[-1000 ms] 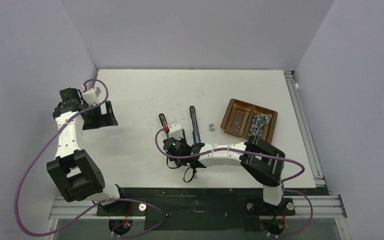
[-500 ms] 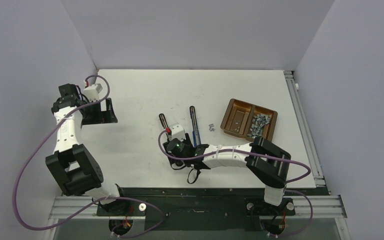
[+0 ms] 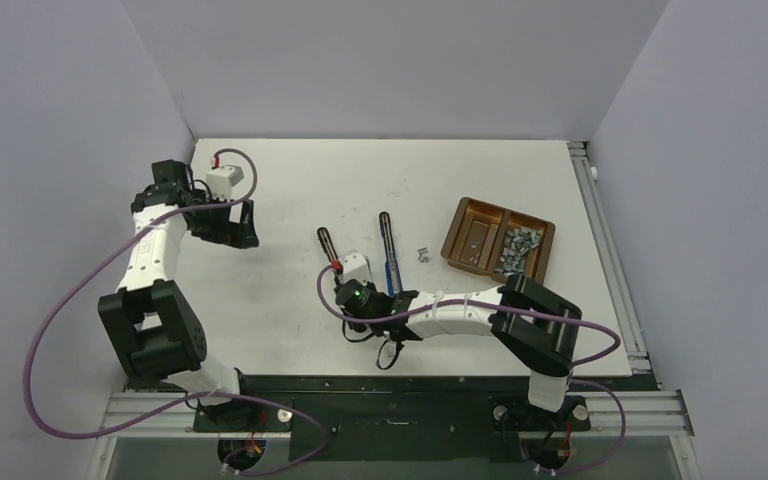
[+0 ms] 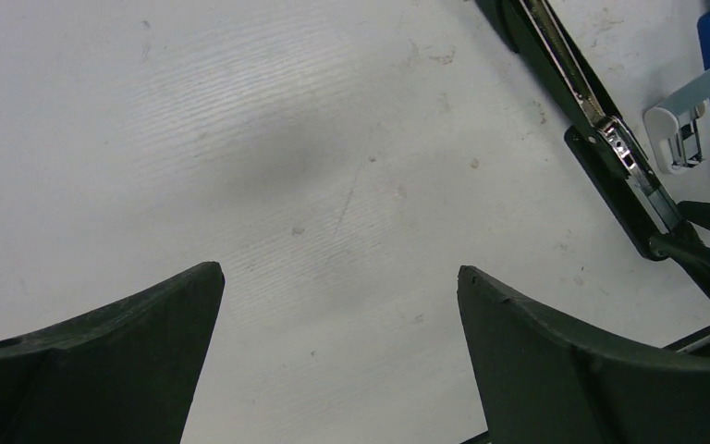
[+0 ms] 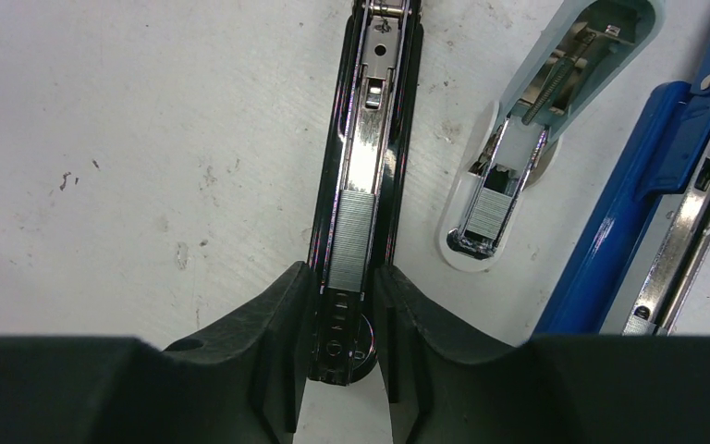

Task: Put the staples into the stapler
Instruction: Close the stapler at the center of the board.

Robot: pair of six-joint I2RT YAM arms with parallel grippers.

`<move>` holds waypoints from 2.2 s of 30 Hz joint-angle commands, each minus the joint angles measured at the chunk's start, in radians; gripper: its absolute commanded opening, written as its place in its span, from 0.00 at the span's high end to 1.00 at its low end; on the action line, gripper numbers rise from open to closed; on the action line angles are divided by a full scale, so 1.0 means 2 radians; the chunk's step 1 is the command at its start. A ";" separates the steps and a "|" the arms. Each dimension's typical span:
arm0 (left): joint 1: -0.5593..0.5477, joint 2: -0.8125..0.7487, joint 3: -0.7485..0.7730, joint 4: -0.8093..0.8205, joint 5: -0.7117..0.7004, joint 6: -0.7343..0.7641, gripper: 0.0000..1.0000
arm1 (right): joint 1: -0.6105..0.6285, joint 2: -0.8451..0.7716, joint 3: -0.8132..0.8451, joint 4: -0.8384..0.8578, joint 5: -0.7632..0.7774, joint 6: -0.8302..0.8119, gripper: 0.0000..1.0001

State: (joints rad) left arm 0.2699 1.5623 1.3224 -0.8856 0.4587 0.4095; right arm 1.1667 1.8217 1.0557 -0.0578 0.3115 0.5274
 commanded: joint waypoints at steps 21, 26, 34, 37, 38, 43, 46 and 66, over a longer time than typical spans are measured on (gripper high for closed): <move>-0.110 0.069 -0.034 -0.002 0.094 0.393 0.04 | 0.004 -0.043 -0.064 0.066 -0.055 -0.057 0.91; -0.131 0.097 -0.021 -0.004 0.083 0.466 0.04 | 0.004 -0.053 -0.073 0.064 -0.077 -0.073 0.91; -0.171 0.136 -0.021 0.008 0.064 0.587 0.01 | -0.001 -0.060 -0.097 0.090 -0.090 -0.091 0.91; -0.177 0.151 -0.022 0.034 0.053 0.608 0.13 | -0.003 -0.049 -0.090 0.093 -0.098 -0.099 0.91; -0.178 0.158 -0.019 0.035 0.051 0.615 0.17 | -0.003 -0.045 -0.088 0.093 -0.097 -0.100 0.92; -0.179 0.181 -0.016 0.040 0.025 0.650 0.38 | -0.005 -0.034 -0.085 0.095 -0.105 -0.103 0.92; -0.177 0.186 -0.012 0.043 0.010 0.662 0.46 | -0.006 -0.032 -0.086 0.096 -0.103 -0.101 0.92; -0.257 0.039 -0.047 -0.010 0.092 0.664 0.76 | -0.025 0.005 -0.088 0.167 -0.086 -0.058 0.92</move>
State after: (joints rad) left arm -0.1616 1.6905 1.2541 -0.8219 0.4244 1.7939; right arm 1.1351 1.7729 0.8742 0.1871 0.1413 0.3733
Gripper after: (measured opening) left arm 0.341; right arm 0.217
